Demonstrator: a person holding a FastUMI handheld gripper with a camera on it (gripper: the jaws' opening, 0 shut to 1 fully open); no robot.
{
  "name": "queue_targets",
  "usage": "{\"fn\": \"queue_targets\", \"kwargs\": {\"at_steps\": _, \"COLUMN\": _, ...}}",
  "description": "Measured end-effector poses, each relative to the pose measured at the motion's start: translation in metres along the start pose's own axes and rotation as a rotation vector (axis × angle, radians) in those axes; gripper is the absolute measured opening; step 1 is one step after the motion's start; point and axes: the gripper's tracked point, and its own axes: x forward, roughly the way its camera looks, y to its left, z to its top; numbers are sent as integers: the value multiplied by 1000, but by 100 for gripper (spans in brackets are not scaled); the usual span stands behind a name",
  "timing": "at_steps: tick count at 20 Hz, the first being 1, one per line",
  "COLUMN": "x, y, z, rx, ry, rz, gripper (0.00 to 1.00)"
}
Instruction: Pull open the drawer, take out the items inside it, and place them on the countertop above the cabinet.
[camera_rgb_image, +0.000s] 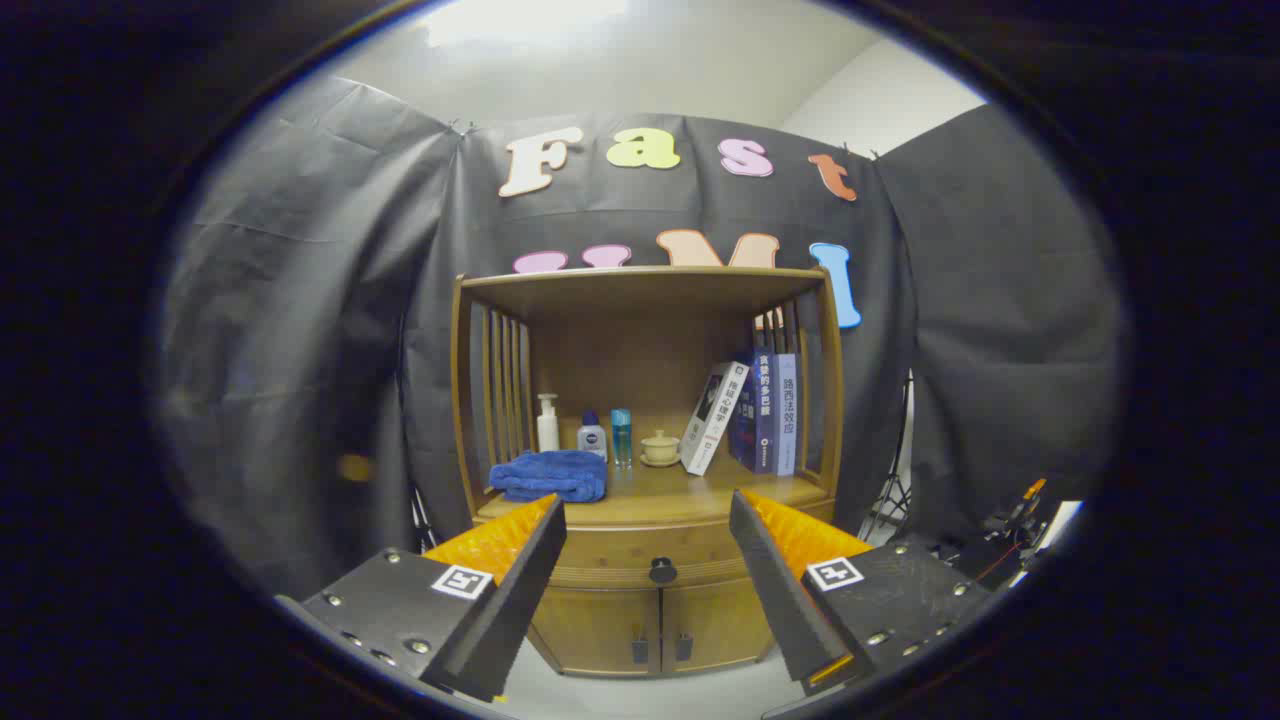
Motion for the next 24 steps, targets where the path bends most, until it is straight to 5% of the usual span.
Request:
{"fn": "queue_targets", "kwargs": {"at_steps": 13, "x": 13, "y": -8, "z": -29, "rx": -32, "ry": -13, "rz": 2, "gripper": 99}}
{"fn": "queue_targets", "kwargs": {"at_steps": 24, "x": 98, "y": -25, "z": -131, "rx": -91, "ry": 93, "rz": 21, "gripper": 99}}
